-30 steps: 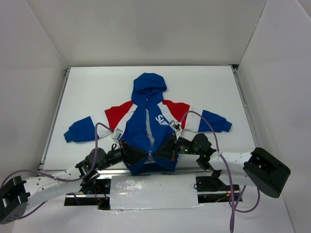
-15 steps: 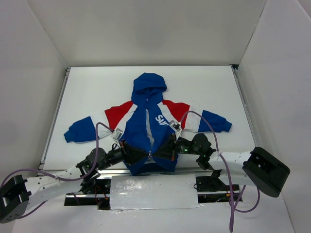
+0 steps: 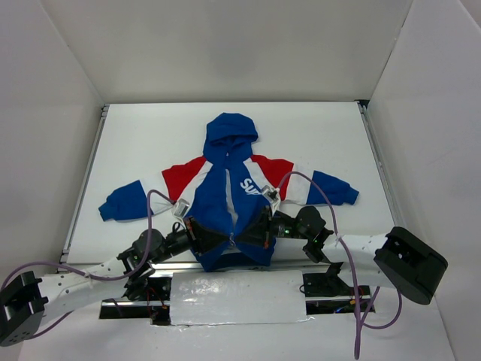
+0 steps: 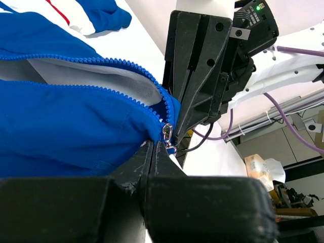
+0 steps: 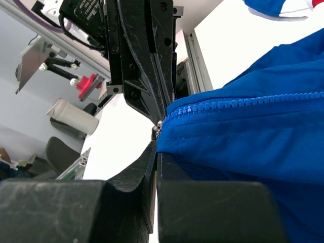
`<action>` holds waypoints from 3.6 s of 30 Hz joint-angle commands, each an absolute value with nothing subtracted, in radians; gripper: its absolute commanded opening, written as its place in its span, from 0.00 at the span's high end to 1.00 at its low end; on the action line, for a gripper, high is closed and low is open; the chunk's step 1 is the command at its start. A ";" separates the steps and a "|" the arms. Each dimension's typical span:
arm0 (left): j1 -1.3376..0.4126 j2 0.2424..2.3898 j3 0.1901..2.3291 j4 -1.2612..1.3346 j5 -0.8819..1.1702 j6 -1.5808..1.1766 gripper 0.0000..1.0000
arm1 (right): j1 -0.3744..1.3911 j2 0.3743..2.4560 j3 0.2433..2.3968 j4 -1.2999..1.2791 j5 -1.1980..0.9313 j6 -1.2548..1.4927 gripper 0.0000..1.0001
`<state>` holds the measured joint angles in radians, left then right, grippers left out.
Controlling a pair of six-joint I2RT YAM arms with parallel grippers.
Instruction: Zip up the jacket
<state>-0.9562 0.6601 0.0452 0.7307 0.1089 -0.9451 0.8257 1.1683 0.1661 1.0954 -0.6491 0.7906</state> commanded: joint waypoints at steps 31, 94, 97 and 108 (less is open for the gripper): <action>-0.957 0.660 -0.032 0.790 0.163 -0.925 1.00 | 0.793 1.028 0.371 0.764 -0.276 0.843 1.00; -0.946 0.653 0.114 0.727 0.005 -0.983 1.00 | 0.951 1.097 0.265 0.824 -0.362 0.841 0.39; -0.946 0.649 0.113 0.723 0.005 -0.986 1.00 | 0.951 1.144 0.273 0.870 -0.368 0.857 0.39; -0.945 0.643 0.101 0.700 0.005 -0.994 1.00 | 0.951 1.123 0.281 0.891 -0.371 0.858 0.61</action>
<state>-0.9474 0.6575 0.0875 0.6537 0.0025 -0.9768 0.9447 1.1538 0.2417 0.8310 -0.3740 0.8719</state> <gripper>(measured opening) 0.076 0.410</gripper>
